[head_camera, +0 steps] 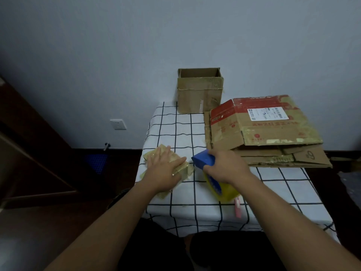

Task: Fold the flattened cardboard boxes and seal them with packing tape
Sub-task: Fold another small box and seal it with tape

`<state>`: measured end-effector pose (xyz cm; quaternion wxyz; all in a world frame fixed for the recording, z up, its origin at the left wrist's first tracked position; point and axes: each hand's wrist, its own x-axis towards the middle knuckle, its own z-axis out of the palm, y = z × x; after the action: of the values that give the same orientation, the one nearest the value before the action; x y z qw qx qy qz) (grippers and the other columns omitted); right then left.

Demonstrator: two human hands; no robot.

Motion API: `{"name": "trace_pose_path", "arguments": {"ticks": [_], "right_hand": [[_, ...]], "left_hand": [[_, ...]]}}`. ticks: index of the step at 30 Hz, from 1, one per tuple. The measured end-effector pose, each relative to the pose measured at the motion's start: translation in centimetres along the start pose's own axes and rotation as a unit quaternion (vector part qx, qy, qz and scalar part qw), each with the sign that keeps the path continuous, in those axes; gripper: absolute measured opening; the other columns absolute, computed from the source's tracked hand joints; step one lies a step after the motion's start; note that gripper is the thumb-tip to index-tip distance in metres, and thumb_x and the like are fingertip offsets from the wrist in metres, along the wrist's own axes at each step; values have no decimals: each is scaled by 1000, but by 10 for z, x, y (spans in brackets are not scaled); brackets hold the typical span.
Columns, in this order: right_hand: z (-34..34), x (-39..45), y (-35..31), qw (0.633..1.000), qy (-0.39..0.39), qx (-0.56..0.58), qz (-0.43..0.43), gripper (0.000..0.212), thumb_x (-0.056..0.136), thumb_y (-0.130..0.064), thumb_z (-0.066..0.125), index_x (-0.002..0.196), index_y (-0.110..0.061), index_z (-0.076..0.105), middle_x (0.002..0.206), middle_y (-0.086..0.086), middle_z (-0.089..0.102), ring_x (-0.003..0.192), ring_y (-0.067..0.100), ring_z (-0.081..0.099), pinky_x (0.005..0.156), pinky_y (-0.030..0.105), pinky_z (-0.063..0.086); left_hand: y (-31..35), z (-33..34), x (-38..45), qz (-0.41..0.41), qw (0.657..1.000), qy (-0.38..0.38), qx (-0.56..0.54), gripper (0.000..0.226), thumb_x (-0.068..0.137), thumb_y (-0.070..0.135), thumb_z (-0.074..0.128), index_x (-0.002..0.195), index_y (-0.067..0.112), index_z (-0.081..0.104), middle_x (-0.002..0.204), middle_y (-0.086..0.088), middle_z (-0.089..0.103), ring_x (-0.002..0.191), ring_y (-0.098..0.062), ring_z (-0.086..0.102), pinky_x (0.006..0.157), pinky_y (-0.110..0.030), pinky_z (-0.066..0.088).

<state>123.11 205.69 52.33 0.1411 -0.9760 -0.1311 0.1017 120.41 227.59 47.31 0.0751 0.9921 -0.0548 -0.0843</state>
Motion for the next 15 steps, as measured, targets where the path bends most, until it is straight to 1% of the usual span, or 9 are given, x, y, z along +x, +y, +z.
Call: {"name": "trace_pose_path", "arguments": {"ticks": [1,2,5,7,9,11,13,15], "right_hand": [[8,-4,-2,1000,12,9,9,52,89,-47,54,136,-28,48,114,2,63,99,23,60,74,33,50],[16,-7,-5,999,24,16,15,52,89,-46,53,138,-28,46,113,3,63,99,24,59,72,33,49],[28,-10,-6,998,51,27,33,55,89,-47,51,141,-30,42,113,5,63,100,26,58,68,33,48],[29,-11,-3,997,62,34,41,55,90,-47,50,141,-29,41,115,6,63,103,26,58,66,32,45],[31,-14,-1,996,67,38,47,55,92,-47,49,143,-29,40,118,6,62,104,26,58,67,31,42],[32,-17,-1,996,65,33,52,56,93,-48,48,145,-30,36,119,8,62,104,28,59,68,32,42],[32,-17,-2,996,65,35,58,57,93,-48,47,146,-30,35,119,8,62,102,29,59,68,32,42],[32,-17,-2,995,67,42,63,56,93,-48,47,145,-30,35,119,7,63,102,28,60,69,33,43]], "left_hand": [[1,5,-3,-13,1000,-4,5,61,96,57,42,150,52,15,164,-3,-9,149,-36,-11,116,-59,-3],[2,10,-4,-20,1000,-2,15,65,97,58,41,152,49,8,164,-3,-11,149,-36,-11,116,-57,-4],[2,17,-5,-23,999,24,41,74,101,50,39,156,28,-5,164,-3,-14,150,-32,-13,118,-50,-10],[-3,18,-6,4,998,30,51,73,103,40,41,156,24,-7,164,-3,-16,149,-29,-17,117,-46,-14],[-7,18,-9,17,999,27,21,71,104,35,41,156,30,-6,163,-5,-18,148,-28,-21,115,-43,-13],[-9,18,-10,11,1000,23,-8,71,104,40,40,156,30,-8,162,-7,-18,148,-27,-22,116,-40,-9],[-11,17,-8,2,1000,14,-13,73,103,44,37,156,21,-8,164,-5,-14,149,-22,-18,117,-37,-6],[-13,14,-5,0,1000,9,10,72,103,45,34,156,15,-6,164,-3,-12,149,-20,-16,120,-38,-2]]}}
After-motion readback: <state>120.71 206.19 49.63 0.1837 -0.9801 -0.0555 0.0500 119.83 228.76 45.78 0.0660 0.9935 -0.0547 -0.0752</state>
